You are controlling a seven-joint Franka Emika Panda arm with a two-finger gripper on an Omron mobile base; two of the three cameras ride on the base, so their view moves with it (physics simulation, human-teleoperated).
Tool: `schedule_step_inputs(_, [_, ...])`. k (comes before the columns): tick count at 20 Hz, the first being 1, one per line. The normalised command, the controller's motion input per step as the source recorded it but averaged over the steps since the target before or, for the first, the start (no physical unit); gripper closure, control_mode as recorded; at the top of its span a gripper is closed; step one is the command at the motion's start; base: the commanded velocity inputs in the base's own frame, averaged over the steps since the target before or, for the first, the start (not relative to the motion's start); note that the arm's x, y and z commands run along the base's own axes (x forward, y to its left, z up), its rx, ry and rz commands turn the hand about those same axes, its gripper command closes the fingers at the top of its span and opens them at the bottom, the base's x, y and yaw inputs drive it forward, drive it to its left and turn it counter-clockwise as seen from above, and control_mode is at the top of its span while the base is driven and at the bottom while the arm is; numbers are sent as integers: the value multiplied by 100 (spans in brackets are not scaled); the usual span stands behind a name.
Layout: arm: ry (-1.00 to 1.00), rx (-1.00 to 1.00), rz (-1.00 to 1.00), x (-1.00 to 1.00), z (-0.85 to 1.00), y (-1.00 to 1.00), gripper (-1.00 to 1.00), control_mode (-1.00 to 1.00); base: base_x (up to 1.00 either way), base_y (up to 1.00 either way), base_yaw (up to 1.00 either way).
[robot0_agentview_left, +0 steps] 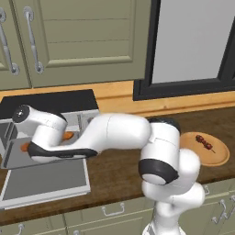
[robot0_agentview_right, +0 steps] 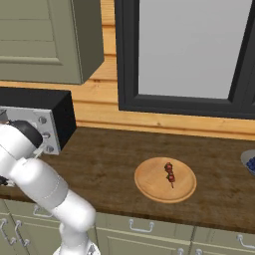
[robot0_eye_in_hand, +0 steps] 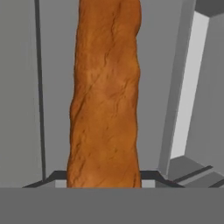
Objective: Pick up the kebab skewer and baguette bread, and place them inside the toaster oven. Close the toaster oven door and start by setting the timer.
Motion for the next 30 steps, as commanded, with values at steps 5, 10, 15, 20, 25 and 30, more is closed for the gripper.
schedule_step_inputs(5, [-12, 11, 0, 24, -14, -34, 100, -100, 0, 0, 0])
schedule_step_inputs(10, [-9, 16, 2, 13, -5, -45, 100, -100, 0, 0, 0])
schedule_step_inputs(15, [-9, 12, 11, 0, -26, -50, 100, -100, 0, 0, 0])
schedule_step_inputs(20, [-12, 12, 9, 10, -25, -29, 100, -100, 0, 0, 0])
schedule_step_inputs(25, [-3, 1, 0, 14, -1, 21, 100, -100, 0, 0, 0])
schedule_step_inputs(30, [0, 3, 0, 11, 1, 35, 100, -100, 0, 0, 0])
